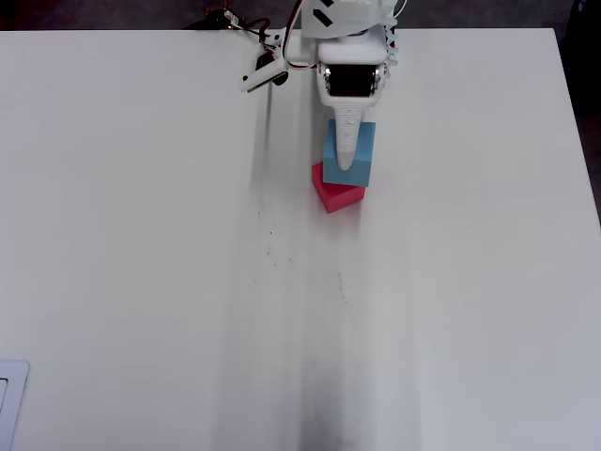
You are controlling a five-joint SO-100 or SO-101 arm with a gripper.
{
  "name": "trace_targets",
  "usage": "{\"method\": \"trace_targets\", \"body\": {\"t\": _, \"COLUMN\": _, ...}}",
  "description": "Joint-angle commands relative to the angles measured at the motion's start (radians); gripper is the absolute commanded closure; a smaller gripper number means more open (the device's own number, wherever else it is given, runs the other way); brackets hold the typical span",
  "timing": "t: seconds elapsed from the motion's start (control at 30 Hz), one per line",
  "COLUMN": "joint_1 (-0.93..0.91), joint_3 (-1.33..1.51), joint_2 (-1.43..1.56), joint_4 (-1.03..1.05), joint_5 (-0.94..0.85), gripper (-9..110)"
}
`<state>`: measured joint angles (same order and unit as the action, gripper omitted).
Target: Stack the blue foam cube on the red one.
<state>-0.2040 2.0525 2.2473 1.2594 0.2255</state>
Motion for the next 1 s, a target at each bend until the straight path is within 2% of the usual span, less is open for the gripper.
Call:
{"method": "trace_targets", "body": {"t": 0.0, "joint_1": 0.006, "joint_3": 0.037, "joint_2": 0.064, "joint_4": -0.018, "joint_5": -0.003, "gripper": 81}}
{"method": "trace_targets", "body": {"t": 0.47, "joint_1": -0.052, "joint_3": 0.193, "joint_2": 0.063, "joint_4": -0.123, "joint_5": -0.005, "gripper": 82}}
{"method": "trace_targets", "body": {"t": 0.97, "joint_1": -0.078, "joint_3": 0.236, "joint_2": -0.037, "joint_4": -0.192, "joint_5": -0.005, "gripper": 82}}
